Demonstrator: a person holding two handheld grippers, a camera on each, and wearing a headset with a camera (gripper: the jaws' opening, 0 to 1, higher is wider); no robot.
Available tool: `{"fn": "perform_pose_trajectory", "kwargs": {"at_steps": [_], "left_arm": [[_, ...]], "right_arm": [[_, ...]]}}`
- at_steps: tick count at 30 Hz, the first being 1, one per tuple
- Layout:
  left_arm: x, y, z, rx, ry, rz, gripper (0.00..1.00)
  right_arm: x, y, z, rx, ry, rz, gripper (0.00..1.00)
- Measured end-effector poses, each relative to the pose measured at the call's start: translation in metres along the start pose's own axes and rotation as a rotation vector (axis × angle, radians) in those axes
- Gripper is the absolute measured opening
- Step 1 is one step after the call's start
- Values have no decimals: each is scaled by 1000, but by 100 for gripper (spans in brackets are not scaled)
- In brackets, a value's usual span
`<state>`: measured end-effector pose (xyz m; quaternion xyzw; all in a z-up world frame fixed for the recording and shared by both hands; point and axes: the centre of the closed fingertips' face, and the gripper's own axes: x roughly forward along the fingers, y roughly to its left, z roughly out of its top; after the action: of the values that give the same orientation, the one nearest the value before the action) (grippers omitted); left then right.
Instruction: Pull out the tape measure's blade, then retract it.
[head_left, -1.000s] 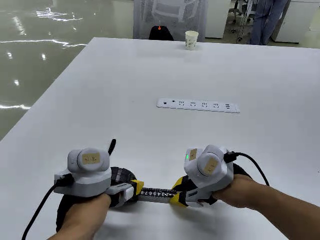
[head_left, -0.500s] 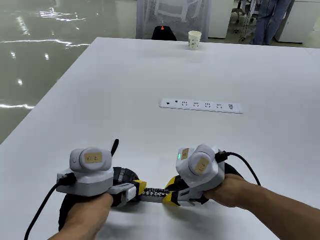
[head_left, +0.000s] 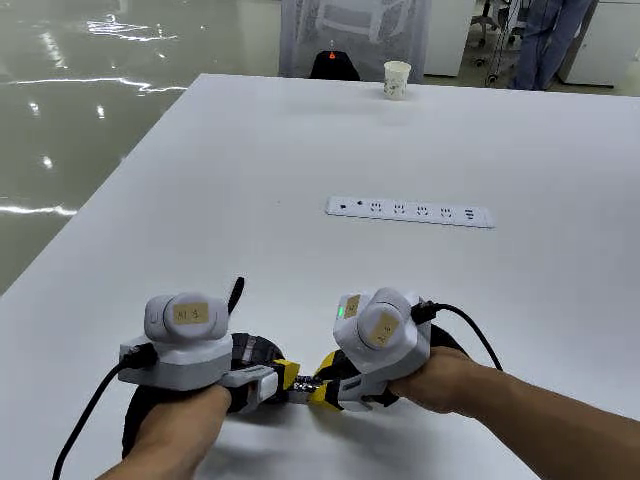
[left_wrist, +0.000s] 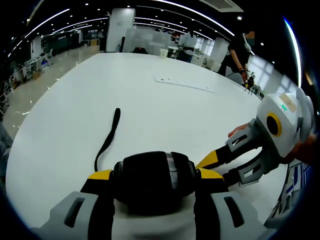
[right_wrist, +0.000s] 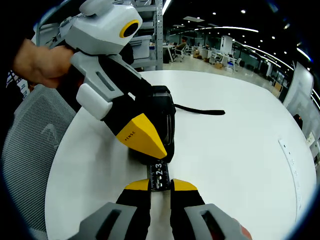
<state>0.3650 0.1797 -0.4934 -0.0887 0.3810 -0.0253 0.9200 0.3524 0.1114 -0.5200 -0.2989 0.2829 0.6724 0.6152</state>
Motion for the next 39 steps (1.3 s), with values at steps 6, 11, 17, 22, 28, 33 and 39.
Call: {"fn": "perform_pose_trajectory", "kwargs": {"at_steps": [6, 11, 17, 22, 28, 33, 39], "left_arm": [[0, 0, 0, -1, 1, -3, 59], [0, -1, 0, 0, 1, -5, 60], [1, -1, -1, 5, 8, -11, 60], [1, 0, -1, 3, 10, -14, 60], [1, 0, -1, 5, 12, -14, 61], [1, -1, -2, 6, 25, -13, 62], [2, -1, -2, 4, 35, -10, 62]], "right_arm": [[6, 1, 6, -3, -8, 3, 11], [9, 2, 9, -7, -14, 3, 11], [13, 2, 11, -3, -19, 8, 11], [14, 2, 12, -2, -21, 8, 11], [14, 2, 13, 5, -23, 7, 12], [14, 3, 12, 9, -21, 4, 12], [14, 3, 12, 14, -16, 5, 12]]}}
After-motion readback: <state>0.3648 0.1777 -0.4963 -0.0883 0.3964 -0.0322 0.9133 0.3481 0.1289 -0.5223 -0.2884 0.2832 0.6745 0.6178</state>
